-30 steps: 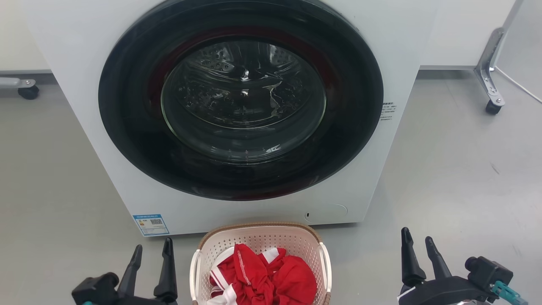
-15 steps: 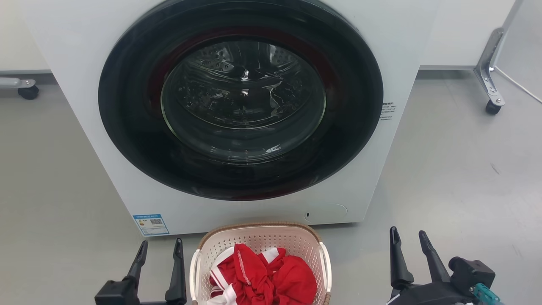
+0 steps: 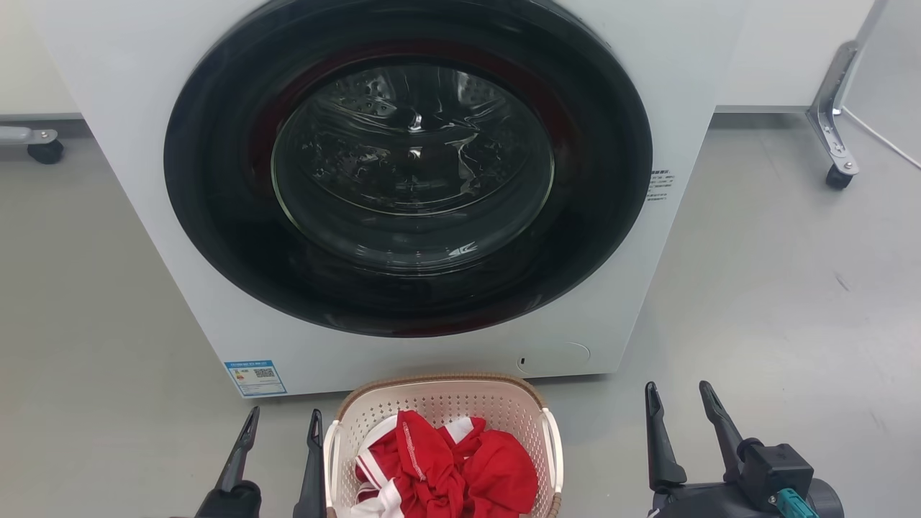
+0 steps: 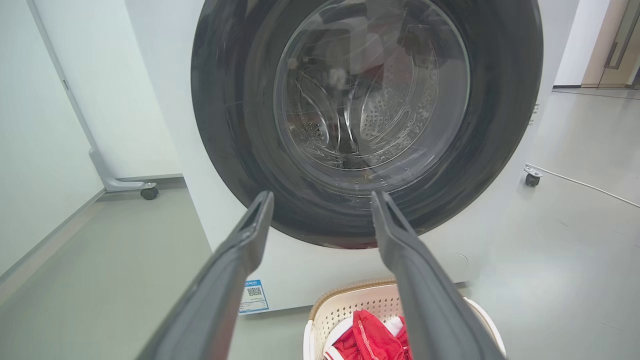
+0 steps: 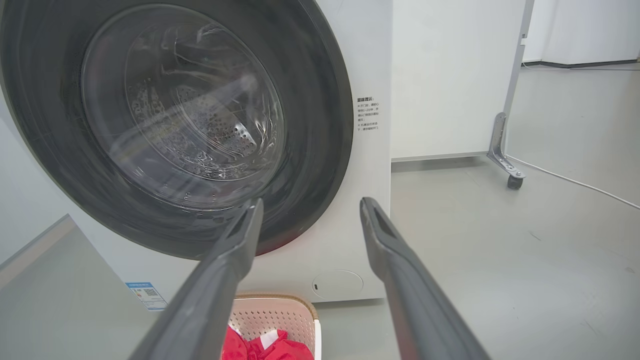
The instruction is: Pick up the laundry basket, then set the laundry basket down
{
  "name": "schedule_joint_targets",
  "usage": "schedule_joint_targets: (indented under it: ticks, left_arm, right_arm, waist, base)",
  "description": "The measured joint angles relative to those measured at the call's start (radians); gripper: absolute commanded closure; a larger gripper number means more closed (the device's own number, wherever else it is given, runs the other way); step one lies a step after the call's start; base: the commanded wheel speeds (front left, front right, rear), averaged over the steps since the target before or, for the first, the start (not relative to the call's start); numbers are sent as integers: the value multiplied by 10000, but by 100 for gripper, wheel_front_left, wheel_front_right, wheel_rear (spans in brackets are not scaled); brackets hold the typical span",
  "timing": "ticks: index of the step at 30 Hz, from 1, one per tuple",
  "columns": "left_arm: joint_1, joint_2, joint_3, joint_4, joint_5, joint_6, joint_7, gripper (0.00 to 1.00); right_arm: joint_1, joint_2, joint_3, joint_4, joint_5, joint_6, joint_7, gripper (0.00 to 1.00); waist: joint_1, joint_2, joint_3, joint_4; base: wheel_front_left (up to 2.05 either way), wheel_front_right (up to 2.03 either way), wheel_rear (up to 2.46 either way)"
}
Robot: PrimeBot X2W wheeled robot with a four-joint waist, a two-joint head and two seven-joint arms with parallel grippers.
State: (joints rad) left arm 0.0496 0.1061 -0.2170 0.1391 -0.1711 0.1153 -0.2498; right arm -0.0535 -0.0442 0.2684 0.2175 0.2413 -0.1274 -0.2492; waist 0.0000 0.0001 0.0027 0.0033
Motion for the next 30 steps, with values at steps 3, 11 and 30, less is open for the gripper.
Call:
schedule_joint_targets:
  ticks: [3, 11, 30]
  left_arm:
    - [0, -2, 15, 10, -15, -10, 0, 0]
    - [0, -27, 35, 42, -19, -13, 0, 0]
    - [0, -105, 100, 56, -10, -21, 0, 0]
  right_arm:
    - [0, -2, -10, -17, 0, 0, 0, 0]
    - [0, -2, -25, -50, 2, 0, 0, 0]
    - [1, -2, -8, -113, 52, -2, -2, 0]
  waist:
    - [0, 0, 19, -10]
    - [0, 0, 39, -29]
    - [0, 0, 51, -10]
  base:
    - [0, 0, 0]
    - [0, 0, 0]
    - [0, 0, 0]
